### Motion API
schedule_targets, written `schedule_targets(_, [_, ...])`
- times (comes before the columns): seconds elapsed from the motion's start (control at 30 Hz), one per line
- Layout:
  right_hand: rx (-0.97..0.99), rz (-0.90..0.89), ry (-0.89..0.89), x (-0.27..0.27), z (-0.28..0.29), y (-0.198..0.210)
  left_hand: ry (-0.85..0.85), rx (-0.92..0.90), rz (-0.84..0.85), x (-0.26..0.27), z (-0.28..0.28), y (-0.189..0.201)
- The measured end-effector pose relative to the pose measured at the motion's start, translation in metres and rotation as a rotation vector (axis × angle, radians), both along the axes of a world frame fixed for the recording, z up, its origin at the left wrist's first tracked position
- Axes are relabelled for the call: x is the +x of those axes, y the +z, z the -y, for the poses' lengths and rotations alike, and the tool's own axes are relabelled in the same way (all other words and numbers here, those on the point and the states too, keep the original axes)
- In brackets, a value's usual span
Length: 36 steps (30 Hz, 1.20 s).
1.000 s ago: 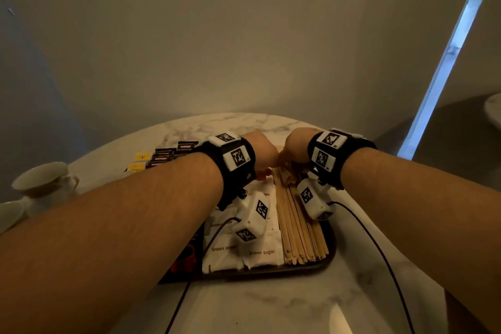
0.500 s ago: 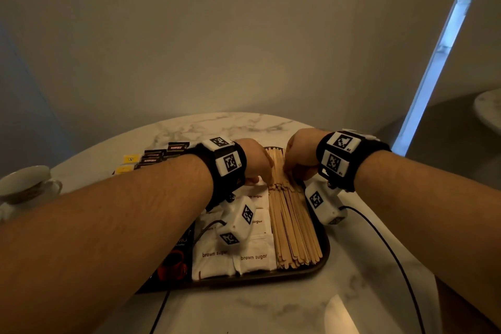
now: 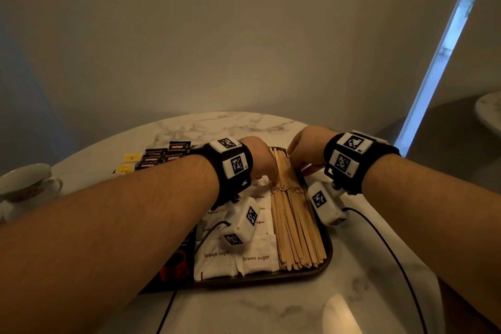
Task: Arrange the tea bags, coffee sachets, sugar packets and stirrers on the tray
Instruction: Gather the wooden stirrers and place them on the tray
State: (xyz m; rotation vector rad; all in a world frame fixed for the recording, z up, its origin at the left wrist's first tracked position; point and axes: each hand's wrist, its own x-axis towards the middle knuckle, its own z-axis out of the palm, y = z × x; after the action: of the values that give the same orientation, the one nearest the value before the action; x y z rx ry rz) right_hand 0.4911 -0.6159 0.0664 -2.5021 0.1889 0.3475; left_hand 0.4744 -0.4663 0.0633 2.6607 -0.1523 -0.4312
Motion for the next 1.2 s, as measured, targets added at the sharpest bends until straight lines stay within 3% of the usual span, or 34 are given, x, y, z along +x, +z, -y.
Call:
schedule_targets(0.43, [0.051, -0.053, 0.026, -0.029, 0.000, 0.003, -0.042, 0.035, 0.051, -0.001, 0.000, -0.005])
schedule_targets(0.67, [0.096, -0.048, -0.031, -0.056, 0.000, 0.001, 0.011, -0.029, 0.075, -0.013, -0.006, -0.003])
schedule_targets(0.87, [0.054, 0.064, -0.117, -0.079, -0.003, -0.002, 0.051, -0.151, 0.149, -0.044, -0.027, 0.016])
schedule_targets(1.0, [0.052, 0.038, -0.182, -0.100, 0.003, -0.011, -0.020, -0.141, 0.220, -0.074, -0.042, 0.016])
schedule_targets(1.2, [0.035, 0.017, -0.175, -0.121, -0.002, -0.015, -0.159, -0.041, 0.182, -0.110, -0.035, 0.002])
